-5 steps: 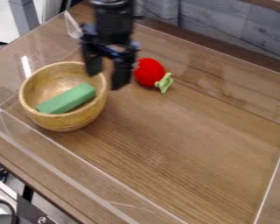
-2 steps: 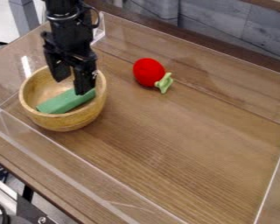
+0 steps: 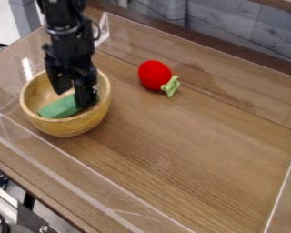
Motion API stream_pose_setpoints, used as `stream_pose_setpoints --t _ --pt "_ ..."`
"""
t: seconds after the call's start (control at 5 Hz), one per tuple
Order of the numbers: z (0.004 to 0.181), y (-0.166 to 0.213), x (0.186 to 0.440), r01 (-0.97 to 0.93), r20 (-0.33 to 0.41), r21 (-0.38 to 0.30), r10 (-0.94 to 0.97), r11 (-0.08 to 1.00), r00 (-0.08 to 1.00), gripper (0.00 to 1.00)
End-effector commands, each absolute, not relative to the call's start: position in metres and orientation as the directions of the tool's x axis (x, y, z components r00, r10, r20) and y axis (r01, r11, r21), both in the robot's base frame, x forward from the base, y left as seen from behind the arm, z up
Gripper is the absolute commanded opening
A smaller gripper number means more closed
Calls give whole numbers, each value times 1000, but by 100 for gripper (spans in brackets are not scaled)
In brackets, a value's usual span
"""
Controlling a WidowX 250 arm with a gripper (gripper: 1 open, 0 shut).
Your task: Remove the green stick from the brown bowl and put it on the table
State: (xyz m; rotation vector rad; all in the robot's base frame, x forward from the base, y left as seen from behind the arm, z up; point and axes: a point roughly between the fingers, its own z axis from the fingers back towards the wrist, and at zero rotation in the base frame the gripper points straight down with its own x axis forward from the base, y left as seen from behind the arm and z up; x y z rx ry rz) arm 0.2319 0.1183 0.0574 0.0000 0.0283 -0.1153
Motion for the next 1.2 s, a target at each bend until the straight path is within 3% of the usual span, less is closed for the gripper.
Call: stream_pose_setpoints --t 0.0,0.4,0.8,1.0 --pt "52 121 236 88 -3 8 -88 996 996 100" --pt "39 126 244 99 -7 -6 -99 995 995 100" --pt "54 138 248 296 -2 -47 -296 954 955 100" --pt "54 145 246 254 8 -66 -254 965 967 100"
